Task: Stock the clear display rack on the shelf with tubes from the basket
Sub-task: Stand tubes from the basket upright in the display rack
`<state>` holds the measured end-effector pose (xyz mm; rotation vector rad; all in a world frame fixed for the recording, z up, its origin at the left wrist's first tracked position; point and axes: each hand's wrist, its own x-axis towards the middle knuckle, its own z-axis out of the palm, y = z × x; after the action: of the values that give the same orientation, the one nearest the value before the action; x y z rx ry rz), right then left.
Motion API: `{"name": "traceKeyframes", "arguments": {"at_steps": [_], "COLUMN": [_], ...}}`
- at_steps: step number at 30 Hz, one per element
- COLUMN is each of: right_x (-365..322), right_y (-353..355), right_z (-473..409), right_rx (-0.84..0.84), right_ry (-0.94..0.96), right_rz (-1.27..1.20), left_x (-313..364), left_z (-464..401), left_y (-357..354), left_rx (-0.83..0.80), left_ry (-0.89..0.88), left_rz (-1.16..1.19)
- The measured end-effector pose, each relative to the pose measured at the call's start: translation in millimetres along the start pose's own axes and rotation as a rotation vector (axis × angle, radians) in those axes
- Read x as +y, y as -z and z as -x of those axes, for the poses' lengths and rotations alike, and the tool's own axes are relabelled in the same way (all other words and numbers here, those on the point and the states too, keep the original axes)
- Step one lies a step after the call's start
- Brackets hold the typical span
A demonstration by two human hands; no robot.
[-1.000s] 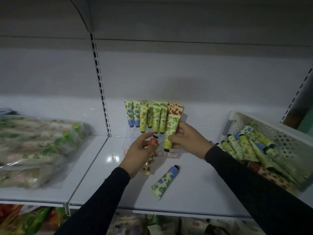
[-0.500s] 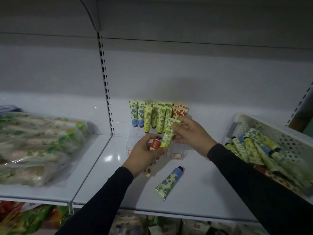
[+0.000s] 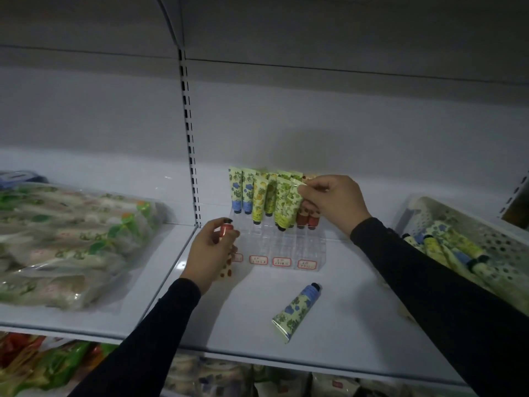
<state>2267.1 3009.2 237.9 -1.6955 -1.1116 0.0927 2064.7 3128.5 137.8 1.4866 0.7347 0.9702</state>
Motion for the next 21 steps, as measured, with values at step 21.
{"name": "traceKeyframes", "arguments": {"at_steps": [21], "right_x": [2.1], "right_y": [-32.1], "right_z": [-12.8], "right_rx": [0.008], "right_ry": [0.081], "right_rz": [0.305], "left_x": [-33.3], "left_z": [-2.1], "left_y": [18.9], "left_rx": [0.073], "left_ry": [-0.07], "left_rz": [-0.01]}}
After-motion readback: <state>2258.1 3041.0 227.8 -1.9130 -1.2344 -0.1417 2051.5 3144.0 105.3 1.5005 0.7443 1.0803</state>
